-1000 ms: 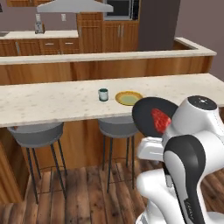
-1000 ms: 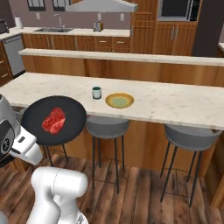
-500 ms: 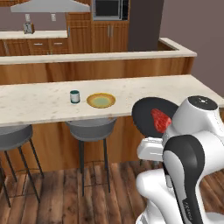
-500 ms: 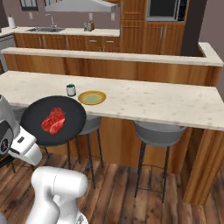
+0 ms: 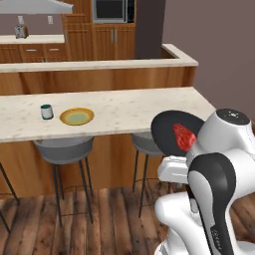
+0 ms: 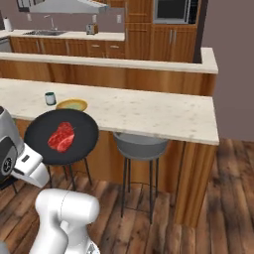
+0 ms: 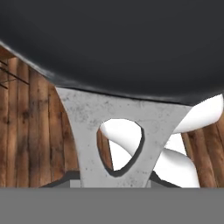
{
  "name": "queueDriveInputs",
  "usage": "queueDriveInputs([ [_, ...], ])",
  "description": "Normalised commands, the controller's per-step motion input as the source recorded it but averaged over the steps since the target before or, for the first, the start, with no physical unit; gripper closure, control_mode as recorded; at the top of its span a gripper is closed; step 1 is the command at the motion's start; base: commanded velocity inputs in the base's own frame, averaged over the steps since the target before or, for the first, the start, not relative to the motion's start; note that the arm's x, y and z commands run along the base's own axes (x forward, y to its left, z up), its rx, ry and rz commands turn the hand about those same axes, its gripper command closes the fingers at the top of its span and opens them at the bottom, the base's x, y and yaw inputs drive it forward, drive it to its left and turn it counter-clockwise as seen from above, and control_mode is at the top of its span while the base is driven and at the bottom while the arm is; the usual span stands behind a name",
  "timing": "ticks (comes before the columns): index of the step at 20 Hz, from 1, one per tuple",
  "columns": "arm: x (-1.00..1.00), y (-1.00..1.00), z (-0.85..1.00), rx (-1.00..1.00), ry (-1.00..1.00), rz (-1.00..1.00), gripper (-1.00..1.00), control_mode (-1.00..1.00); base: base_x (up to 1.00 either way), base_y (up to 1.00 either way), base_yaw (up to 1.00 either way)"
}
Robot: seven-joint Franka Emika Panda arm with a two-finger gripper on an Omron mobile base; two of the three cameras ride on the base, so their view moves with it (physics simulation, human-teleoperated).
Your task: Pick up the pan with the steak in it and place it on the dining table. Then place the steak on the plate.
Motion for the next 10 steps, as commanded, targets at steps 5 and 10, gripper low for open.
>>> queueDriveInputs([
  [5,0.0,0.0,0.0,0.0,0.0,0.0,1.0,1.0,0.43,-0.35,0.11],
  [10,0.0,0.0,0.0,0.0,0.0,0.0,1.0,1.0,0.73,-0.21,0.09],
])
